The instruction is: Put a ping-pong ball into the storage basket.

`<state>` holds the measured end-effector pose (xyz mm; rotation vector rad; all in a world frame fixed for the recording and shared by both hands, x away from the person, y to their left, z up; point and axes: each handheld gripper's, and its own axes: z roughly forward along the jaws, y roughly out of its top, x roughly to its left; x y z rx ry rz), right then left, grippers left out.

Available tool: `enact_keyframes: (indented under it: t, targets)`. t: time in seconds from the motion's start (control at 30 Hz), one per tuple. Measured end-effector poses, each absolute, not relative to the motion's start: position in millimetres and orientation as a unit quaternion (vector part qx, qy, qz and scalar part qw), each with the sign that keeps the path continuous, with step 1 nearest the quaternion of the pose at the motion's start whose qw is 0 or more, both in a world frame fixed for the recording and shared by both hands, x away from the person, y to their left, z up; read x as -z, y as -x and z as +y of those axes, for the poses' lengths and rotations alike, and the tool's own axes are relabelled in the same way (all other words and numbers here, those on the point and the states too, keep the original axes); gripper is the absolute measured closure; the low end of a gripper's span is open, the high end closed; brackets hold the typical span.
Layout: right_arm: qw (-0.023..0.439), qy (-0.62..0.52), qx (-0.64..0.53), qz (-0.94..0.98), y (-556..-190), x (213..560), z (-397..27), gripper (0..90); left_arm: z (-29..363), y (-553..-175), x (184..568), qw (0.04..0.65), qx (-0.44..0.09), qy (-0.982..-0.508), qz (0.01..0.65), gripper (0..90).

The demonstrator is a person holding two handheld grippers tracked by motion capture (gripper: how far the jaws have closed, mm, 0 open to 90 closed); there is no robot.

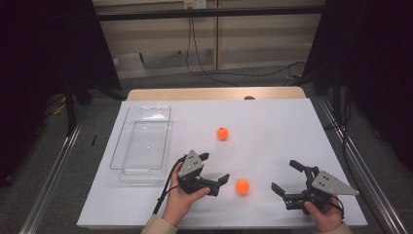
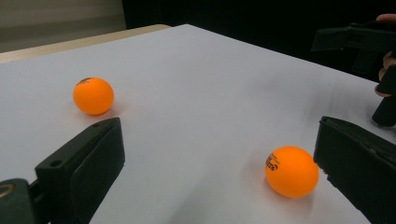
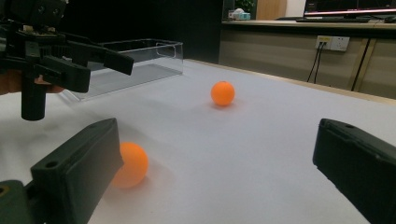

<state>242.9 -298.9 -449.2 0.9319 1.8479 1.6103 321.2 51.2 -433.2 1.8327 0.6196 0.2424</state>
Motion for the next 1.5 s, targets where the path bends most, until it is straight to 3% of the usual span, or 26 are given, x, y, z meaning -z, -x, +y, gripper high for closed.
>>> enact_keyframes:
  t: [1.5]
  targets:
    - [0.256,-0.341,-0.594,0.682,-243,449,-298,0.8,32,-322,439,0.540,-0.088,-0.798,0.252,2.0]
